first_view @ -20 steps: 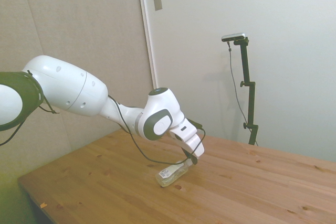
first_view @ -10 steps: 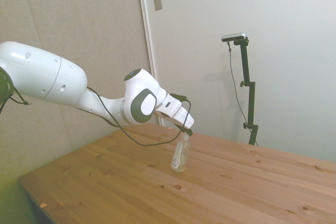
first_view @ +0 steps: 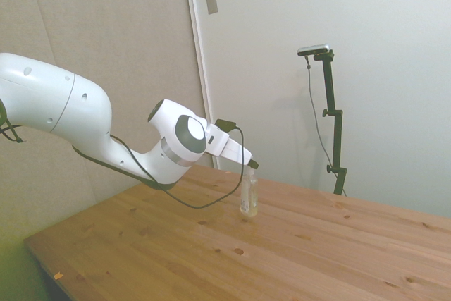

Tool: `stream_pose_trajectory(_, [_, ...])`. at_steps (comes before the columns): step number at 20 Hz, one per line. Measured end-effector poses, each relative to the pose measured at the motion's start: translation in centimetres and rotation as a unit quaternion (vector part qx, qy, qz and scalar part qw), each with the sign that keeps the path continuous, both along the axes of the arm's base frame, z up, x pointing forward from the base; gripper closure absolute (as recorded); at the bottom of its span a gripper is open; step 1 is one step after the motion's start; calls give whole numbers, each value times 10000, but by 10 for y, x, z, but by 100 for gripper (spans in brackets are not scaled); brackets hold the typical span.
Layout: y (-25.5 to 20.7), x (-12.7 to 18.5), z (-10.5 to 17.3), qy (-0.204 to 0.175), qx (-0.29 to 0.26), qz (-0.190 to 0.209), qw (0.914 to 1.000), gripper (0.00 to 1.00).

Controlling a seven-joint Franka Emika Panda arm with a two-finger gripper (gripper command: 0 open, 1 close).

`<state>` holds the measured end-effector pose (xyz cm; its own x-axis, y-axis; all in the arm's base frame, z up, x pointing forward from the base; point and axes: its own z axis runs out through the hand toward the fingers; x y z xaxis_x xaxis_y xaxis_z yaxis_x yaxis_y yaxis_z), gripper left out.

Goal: Stand the sanitizer

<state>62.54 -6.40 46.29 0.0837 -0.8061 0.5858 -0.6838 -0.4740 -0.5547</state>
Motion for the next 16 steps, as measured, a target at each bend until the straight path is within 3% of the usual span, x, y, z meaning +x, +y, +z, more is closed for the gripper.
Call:
stream_pose_trajectory(8, [24,-2,-36,-318,-213,-99,9992,100])
stream_pose_trajectory(9, [24,-3,-37,-338,-216,-103,9991,0])
stream_pose_trajectory(16, [23,-9,-38,-334,-186,-114,9992,0])
